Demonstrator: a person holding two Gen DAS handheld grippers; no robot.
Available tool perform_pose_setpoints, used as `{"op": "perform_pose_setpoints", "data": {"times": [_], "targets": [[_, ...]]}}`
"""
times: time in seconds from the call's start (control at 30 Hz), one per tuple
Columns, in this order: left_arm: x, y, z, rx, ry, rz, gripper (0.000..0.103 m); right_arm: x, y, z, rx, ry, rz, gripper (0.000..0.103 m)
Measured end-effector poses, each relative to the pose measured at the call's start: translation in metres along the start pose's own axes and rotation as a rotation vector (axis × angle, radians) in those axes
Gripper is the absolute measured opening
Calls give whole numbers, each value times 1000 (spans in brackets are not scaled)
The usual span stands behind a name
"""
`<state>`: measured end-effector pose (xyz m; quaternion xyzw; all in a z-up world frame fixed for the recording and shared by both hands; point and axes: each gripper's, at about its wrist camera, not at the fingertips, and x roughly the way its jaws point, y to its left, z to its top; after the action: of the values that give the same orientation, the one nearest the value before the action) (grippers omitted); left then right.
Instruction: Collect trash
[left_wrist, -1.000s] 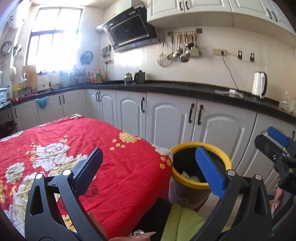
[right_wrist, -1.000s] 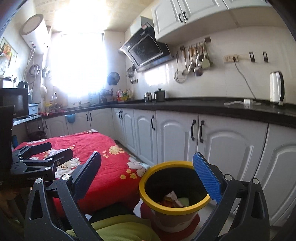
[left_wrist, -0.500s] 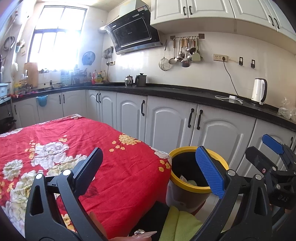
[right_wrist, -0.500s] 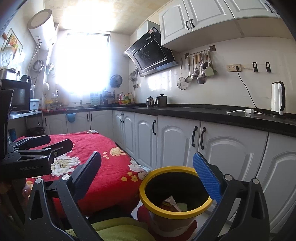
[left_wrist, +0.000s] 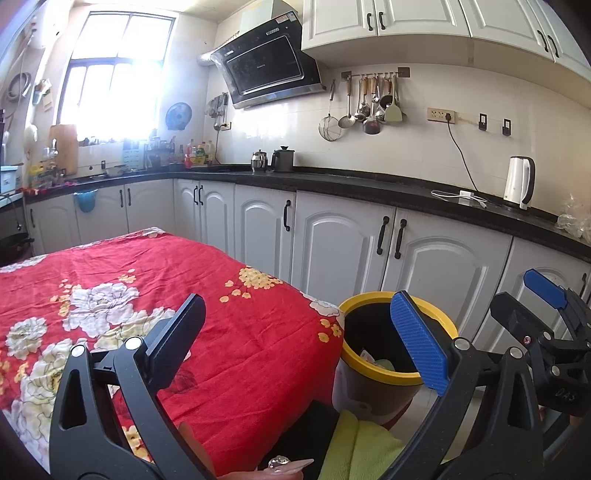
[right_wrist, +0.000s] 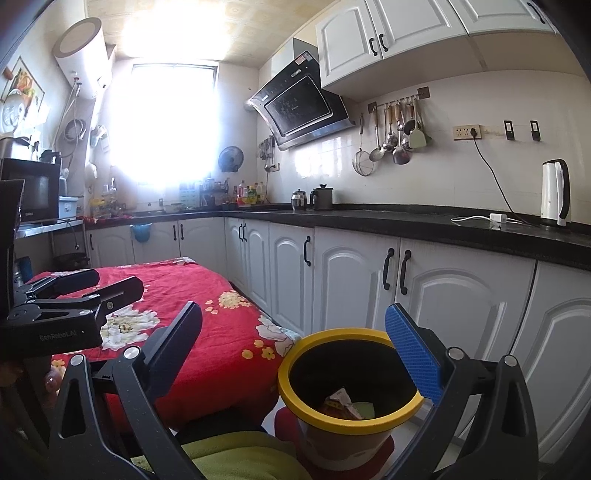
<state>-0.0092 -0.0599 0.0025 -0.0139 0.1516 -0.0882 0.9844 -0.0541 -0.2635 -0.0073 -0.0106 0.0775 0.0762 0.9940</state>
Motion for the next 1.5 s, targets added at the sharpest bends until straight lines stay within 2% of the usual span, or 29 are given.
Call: {"op": "perform_pose_setpoints", "data": {"times": [1.5], "targets": [[3,4,-2,-5,5,6,92,3,-3,-2,5,8,-2,97]]}}
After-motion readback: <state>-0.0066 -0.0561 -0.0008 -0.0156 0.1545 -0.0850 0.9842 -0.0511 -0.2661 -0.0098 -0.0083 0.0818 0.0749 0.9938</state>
